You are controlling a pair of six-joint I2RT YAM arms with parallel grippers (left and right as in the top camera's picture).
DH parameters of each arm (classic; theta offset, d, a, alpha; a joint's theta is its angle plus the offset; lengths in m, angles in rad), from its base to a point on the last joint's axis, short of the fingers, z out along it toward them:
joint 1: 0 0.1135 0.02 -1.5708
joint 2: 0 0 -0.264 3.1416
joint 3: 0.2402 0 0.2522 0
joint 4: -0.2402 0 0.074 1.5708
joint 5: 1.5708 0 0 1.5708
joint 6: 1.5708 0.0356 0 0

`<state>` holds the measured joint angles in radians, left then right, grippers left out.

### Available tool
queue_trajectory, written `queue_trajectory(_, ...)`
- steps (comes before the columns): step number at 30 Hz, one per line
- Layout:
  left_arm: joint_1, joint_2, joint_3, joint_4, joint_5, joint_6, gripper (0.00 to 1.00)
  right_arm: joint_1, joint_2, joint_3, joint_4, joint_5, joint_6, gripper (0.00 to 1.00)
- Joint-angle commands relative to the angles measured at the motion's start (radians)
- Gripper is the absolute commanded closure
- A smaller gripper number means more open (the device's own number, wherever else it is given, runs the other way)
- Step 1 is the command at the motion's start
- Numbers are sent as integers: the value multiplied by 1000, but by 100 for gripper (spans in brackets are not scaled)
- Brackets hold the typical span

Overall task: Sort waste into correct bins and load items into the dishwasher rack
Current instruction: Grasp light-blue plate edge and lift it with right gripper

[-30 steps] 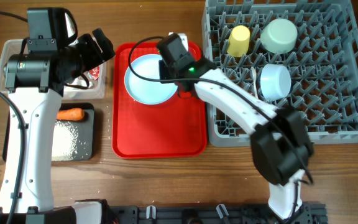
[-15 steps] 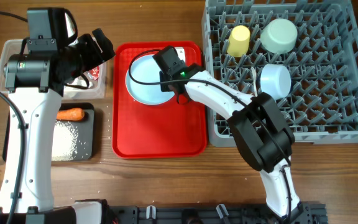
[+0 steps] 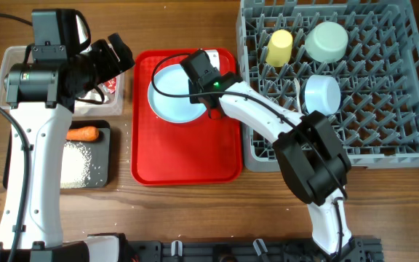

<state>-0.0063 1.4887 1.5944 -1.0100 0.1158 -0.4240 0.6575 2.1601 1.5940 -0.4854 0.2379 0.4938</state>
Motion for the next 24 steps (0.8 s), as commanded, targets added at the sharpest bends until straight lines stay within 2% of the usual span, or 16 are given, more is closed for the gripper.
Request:
queue_trajectory(1, 5, 0, 3, 2, -13, 16, 0, -5, 26, 14, 2, 26, 7, 69)
queue_trajectory(20, 5, 0, 3, 2, -13, 16, 0, -19, 108, 14, 11, -14, 32, 72)
queue_trajectory(21, 5, 0, 3, 2, -13, 16, 0, -18, 108, 14, 11, -14, 33, 73)
queue_trajectory(24, 5, 0, 3, 2, -13, 16, 0, -18, 108, 14, 10, -14, 32, 86)
